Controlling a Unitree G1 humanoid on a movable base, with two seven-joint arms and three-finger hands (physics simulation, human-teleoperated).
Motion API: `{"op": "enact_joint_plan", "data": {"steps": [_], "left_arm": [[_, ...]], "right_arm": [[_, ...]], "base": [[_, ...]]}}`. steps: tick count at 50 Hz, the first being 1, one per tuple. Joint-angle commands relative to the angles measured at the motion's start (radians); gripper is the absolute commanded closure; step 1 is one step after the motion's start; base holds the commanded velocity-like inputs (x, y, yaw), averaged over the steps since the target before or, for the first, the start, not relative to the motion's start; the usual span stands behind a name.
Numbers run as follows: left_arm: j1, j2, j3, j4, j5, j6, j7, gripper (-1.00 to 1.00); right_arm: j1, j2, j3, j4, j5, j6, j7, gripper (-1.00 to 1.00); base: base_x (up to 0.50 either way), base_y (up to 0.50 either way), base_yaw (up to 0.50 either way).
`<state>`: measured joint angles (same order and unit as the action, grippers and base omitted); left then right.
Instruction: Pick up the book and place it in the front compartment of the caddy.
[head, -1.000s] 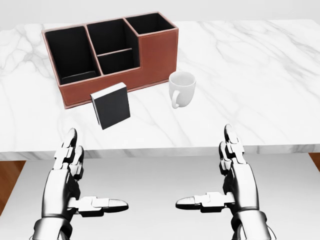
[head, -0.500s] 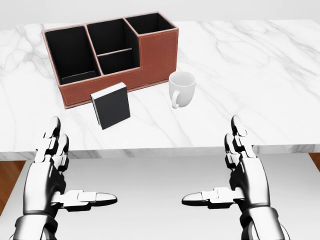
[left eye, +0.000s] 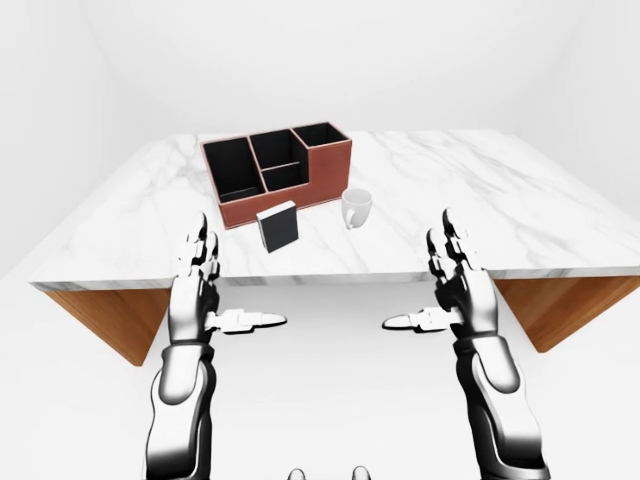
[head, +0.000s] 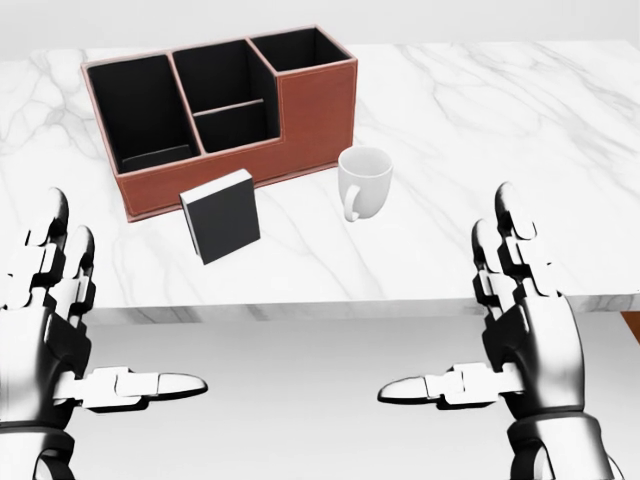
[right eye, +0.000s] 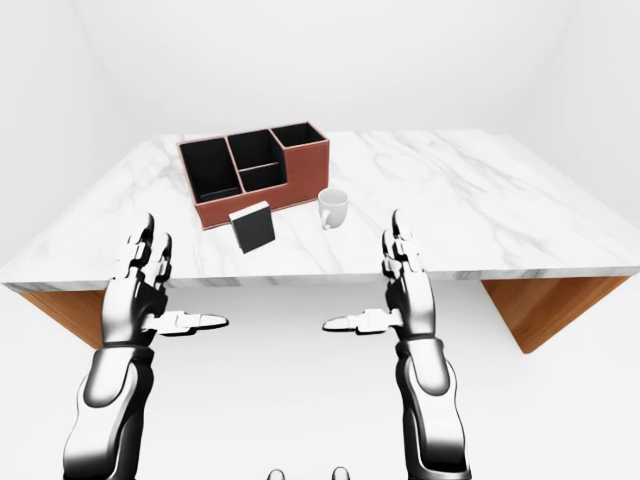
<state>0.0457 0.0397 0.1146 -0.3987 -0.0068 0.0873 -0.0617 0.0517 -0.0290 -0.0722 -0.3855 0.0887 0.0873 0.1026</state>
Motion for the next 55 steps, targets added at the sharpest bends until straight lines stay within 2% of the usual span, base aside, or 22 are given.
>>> {"op": "enact_joint_plan", "data": {"steps": [1,21,28,50,55], "left_arm": [[-0.007,0.0,0.008,-0.029,0.004,0.0,-0.009,-0.98],[-0.005,0.0,0.01,-0.043,0.006,0.0,-0.013,-0.98],[-0.003,-0.001,0.009,-0.04,0.008,0.0,-0.014,-0.98],[-0.005,0.0,0.009,-0.033,0.009,0.0,-0.017,-0.98],[-0.004,0.0,0.009,-0.031,0.008,0.0,-0.018,-0.99]], "right_arm": [[0.023,0.001,0.003,-0.118,0.028,0.0,0.043,-1.0],[0.022,0.007,0.0,-0.122,0.032,0.0,0.041,-1.0],[0.037,0.005,-0.003,-0.143,0.054,0.0,0.051,-1.0],[0.031,0.007,-0.005,-0.138,0.047,0.0,0.039,-1.0],[-0.004,0.006,-0.017,-0.112,0.03,0.0,-0.004,-1.0]], "base": [[0.5,0.0,0.0],[0.49,0.0,0.0],[0.0,0.05,0.0],[0.0,0.5,0.0],[0.0,0.18,0.0]]}}
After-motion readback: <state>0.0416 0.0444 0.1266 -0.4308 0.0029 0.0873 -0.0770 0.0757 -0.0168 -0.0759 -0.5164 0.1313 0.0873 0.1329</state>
